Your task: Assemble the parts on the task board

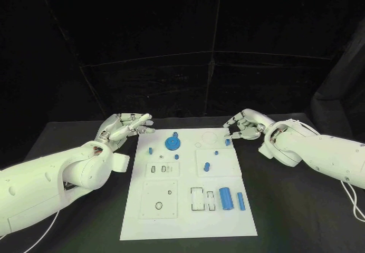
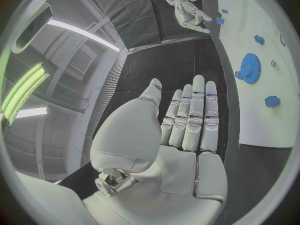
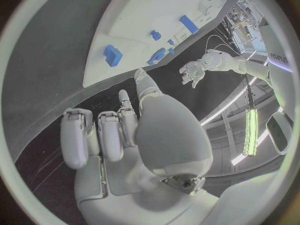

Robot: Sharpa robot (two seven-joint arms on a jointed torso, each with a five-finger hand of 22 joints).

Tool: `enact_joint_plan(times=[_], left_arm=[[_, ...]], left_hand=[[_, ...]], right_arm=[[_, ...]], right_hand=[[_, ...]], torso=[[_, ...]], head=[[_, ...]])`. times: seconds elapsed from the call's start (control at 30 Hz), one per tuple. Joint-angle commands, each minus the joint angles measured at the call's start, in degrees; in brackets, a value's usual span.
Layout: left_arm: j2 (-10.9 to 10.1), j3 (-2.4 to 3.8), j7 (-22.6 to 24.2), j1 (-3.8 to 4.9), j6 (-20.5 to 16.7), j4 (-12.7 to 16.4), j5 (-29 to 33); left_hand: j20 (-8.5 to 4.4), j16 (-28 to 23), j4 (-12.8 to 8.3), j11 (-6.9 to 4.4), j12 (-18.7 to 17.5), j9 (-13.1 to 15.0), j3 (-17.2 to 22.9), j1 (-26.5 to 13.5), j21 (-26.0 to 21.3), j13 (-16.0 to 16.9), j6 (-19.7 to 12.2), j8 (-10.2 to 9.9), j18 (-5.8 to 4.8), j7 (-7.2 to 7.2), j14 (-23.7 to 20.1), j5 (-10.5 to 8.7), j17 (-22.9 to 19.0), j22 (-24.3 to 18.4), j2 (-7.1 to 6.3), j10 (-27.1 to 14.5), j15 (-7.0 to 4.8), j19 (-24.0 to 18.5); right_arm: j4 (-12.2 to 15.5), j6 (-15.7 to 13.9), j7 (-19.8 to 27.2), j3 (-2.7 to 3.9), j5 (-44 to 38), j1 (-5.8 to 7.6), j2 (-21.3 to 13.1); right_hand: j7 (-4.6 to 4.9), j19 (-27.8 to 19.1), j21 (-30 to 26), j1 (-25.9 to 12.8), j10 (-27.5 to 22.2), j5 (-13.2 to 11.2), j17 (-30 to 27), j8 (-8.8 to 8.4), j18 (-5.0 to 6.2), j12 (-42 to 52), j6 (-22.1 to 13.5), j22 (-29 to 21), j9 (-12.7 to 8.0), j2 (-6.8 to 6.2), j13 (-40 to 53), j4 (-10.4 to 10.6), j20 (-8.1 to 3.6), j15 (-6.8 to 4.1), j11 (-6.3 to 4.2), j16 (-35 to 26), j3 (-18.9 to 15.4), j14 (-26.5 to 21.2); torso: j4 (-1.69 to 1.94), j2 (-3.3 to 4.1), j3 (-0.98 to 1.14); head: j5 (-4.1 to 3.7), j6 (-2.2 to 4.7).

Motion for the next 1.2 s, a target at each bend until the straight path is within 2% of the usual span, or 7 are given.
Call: enact_joint_plan(times=[0.03, 0.13, 0.23, 0.5, 0.7, 0.8, 1.2], left_arm=[[0.16, 0.04, 0.35, 0.07, 0.87, -0.07, -0.18], [0.24, 0.03, 0.34, 0.06, 0.93, -0.13, -0.18], [0.28, 0.03, 0.33, 0.05, 0.94, -0.20, -0.18], [0.35, 0.00, 0.34, 0.02, 0.99, -0.30, -0.18], [0.32, -0.02, 0.32, 0.01, 0.95, -0.40, -0.18], [0.34, -0.03, 0.31, 0.00, 0.96, -0.43, -0.18], [0.38, -0.05, 0.30, -0.02, 0.98, -0.56, -0.18]], left_hand=[[-0.05, -0.39, -0.35, 0.07, -0.24, -0.04, 0.11, 0.28, -0.24, -0.04, 0.43, -0.27, 0.88, -0.15, -0.05, 0.11, 0.08, -0.08, 0.23, 0.24, 0.33, 0.34], [-0.05, -0.39, -0.35, 0.07, -0.24, -0.04, 0.11, 0.28, -0.24, -0.04, 0.43, -0.27, 0.88, -0.15, -0.05, 0.11, 0.08, -0.08, 0.23, 0.24, 0.33, 0.34], [-0.05, -0.39, -0.35, 0.07, -0.24, -0.04, 0.11, 0.28, -0.24, -0.04, 0.43, -0.27, 0.88, -0.15, -0.05, 0.11, 0.08, -0.08, 0.23, 0.24, 0.33, 0.34], [-0.05, -0.39, -0.35, 0.07, -0.24, -0.04, 0.11, 0.28, -0.24, -0.04, 0.43, -0.27, 0.88, -0.15, -0.05, 0.11, 0.08, -0.08, 0.23, 0.24, 0.33, 0.34], [-0.05, -0.39, -0.35, 0.07, -0.24, -0.04, 0.11, 0.28, -0.24, -0.04, 0.43, -0.27, 0.88, -0.15, -0.05, 0.11, 0.08, -0.08, 0.23, 0.24, 0.33, 0.34], [-0.05, -0.39, -0.35, 0.07, -0.24, -0.04, 0.11, 0.28, -0.24, -0.04, 0.43, -0.27, 0.88, -0.15, -0.05, 0.11, 0.08, -0.08, 0.23, 0.24, 0.33, 0.34], [-0.05, -0.39, -0.35, 0.07, -0.24, -0.04, 0.11, 0.28, -0.24, -0.04, 0.43, -0.27, 0.88, -0.15, -0.05, 0.11, 0.08, -0.08, 0.23, 0.24, 0.33, 0.34]], right_arm=[[-0.32, 1.00, 1.01, 0.02, 0.16, -0.35, -0.13], [-0.45, 0.96, 1.08, 0.02, 0.14, -0.94, -0.31], [-0.62, 0.81, 1.16, 0.02, 0.13, -1.58, -0.41], [-1.33, 1.02, 1.09, 0.02, 0.13, -2.13, -0.18], [-1.35, 1.48, 1.11, 0.02, 0.13, -2.73, -0.08], [-1.43, 1.60, 1.14, 0.02, 0.13, -2.94, 0.04], [-2.05, 2.06, 1.16, 0.02, 0.00, -3.51, 0.55]], right_hand=[[0.18, 0.22, -0.18, 0.26, -0.34, 0.38, 5.35, -0.21, -0.50, -0.23, -0.09, 5.66, -0.08, -0.09, 4.91, -0.15, -0.24, -0.21, 0.16, 0.17, -0.12, 3.99], [0.24, 0.17, -0.22, -0.34, -0.38, 0.05, 5.33, -0.25, -0.48, -0.32, -0.35, 5.59, -0.10, -0.11, 4.85, -0.01, -0.20, -0.15, 0.23, 0.16, -0.54, 3.99], [0.31, 0.13, -0.24, -0.79, -0.46, -0.25, 5.31, -0.31, -0.47, -0.46, -0.68, 5.53, -0.12, -0.15, 4.75, 0.10, -0.16, -0.10, 0.30, 0.13, -0.92, 3.98], [0.43, 0.11, -0.26, -1.17, -0.54, -0.28, 5.39, -0.40, -0.46, -0.58, -1.22, 5.50, -0.17, -0.12, 4.67, 0.20, -0.11, -0.02, 0.40, 0.15, -1.26, 4.00], [0.44, 0.10, -0.26, -1.21, -0.51, -0.23, 5.43, -0.38, -0.46, -0.53, -1.26, 5.49, -0.16, -0.08, 4.71, 0.21, -0.10, -0.01, 0.41, 0.17, -1.30, 4.00], [0.42, 0.13, -0.25, -1.19, -0.48, -0.11, 5.46, -0.29, -0.47, -0.49, -1.19, 5.54, -0.13, 0.06, 4.75, 0.20, -0.08, 0.00, 0.40, 0.18, -1.29, 4.01], [-0.14, 0.34, -0.13, -0.09, -0.19, -1.20, 5.85, 0.77, -0.53, -0.14, 1.44, 5.86, 0.22, 2.24, 5.08, -0.83, -0.31, -0.36, -0.10, 0.30, -0.50, 4.09]], torso=[[-0.08, -0.05, -0.03], [0.01, -0.06, -0.08], [-0.03, -0.09, -0.03], [0.12, -0.08, -0.08], [-0.09, -0.08, -0.04], [-0.06, -0.08, -0.05], [0.02, -0.09, -0.07]], head=[[-0.09, -0.14], [-0.24, -0.15], [-0.10, -0.22], [-0.16, -0.35], [0.02, -0.37], [-0.07, -0.41], [-0.12, -0.59]])
